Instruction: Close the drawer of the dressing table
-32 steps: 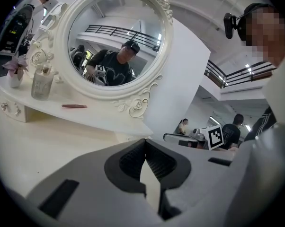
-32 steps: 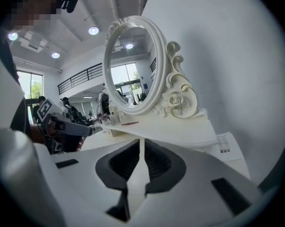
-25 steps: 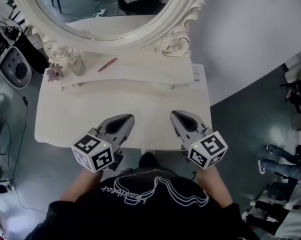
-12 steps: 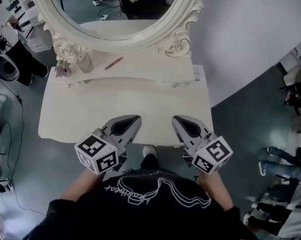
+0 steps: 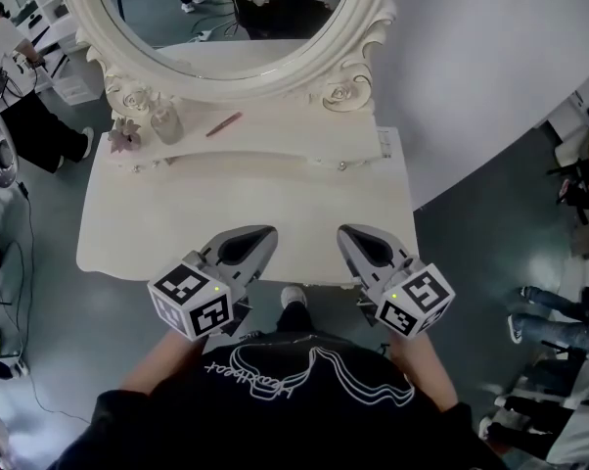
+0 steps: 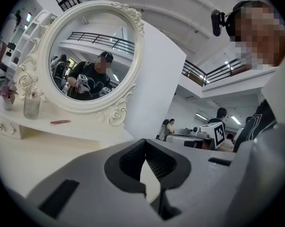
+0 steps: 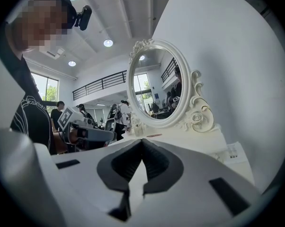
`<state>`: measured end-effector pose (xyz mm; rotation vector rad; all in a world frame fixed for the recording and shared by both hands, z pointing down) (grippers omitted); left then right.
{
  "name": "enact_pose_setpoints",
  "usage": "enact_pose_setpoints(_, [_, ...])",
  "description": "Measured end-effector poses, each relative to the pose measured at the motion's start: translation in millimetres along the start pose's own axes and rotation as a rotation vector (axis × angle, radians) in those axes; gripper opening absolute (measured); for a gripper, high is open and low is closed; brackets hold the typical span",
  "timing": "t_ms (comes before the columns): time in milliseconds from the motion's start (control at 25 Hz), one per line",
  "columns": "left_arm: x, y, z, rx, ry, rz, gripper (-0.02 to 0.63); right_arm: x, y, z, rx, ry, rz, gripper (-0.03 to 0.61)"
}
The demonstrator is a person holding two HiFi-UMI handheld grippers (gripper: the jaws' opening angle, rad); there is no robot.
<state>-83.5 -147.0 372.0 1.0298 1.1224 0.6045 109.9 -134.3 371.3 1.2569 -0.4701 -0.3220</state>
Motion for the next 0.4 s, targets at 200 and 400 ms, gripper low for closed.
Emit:
enact_pose_setpoints(200, [-2.8,-0.5,3.4,-0.005,0.002,0.0,0.003,4.6,0.1,2.9,-0.005,0.005,0.002,0.003])
enact_pose_setpoints(400, [-4.7,-0.6,9.2,-0.011,0.003,-0.004,0.003,10.7,1.8,3.7,-0.013,0.011,0.009,0.003])
Point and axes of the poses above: the fingertips, and each gripper's own axes: z forward along the fingers, x to its right, y out of its underside, the point moved 6 cm from there along -z, backward along the fingers, and after that the axes turned 13 degrees about y, right-handed, at the moved point
